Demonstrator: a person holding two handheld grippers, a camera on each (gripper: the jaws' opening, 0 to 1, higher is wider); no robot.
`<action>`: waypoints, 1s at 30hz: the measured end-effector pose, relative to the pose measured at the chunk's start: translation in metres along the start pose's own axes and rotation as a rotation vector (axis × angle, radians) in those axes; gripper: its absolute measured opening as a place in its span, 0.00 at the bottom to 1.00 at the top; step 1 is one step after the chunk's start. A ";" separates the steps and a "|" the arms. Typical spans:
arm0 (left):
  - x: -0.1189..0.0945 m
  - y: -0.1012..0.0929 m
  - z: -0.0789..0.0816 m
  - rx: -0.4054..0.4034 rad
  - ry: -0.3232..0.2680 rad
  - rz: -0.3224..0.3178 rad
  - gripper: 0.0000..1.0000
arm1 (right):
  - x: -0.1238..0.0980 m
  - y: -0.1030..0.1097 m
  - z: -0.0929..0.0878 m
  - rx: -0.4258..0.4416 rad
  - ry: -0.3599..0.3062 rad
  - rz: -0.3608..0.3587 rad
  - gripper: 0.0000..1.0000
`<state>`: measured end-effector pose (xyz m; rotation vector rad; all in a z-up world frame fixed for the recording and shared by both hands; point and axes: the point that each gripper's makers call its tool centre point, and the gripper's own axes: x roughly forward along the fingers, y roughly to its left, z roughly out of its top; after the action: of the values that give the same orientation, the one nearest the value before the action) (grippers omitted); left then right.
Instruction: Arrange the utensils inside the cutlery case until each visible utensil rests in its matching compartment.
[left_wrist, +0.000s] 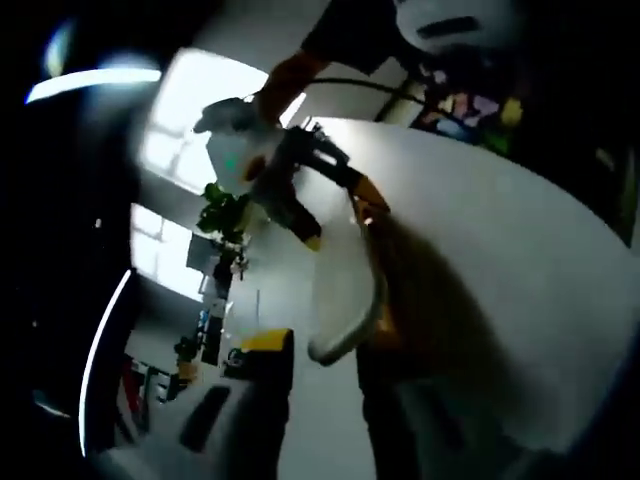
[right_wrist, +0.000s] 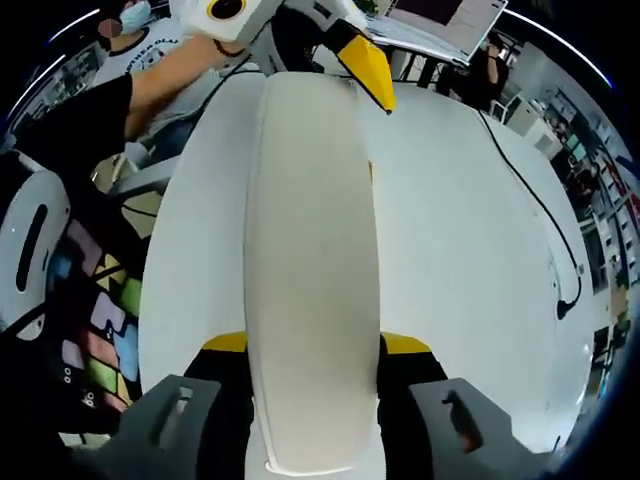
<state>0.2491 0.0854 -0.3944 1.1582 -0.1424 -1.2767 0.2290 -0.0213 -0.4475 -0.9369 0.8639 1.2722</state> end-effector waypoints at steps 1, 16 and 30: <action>0.001 -0.002 -0.004 -0.050 0.026 -0.016 0.40 | 0.000 0.002 -0.001 0.012 0.005 0.007 0.48; 0.018 -0.041 0.000 -0.504 0.237 -0.293 0.84 | 0.010 0.002 -0.008 0.063 0.046 -0.028 0.47; 0.037 -0.031 -0.023 -0.563 0.311 -0.436 0.60 | 0.004 -0.004 0.000 0.180 0.071 -0.103 0.47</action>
<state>0.2565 0.0740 -0.4460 0.8976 0.6931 -1.3688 0.2337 -0.0197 -0.4509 -0.8759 0.9567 1.0594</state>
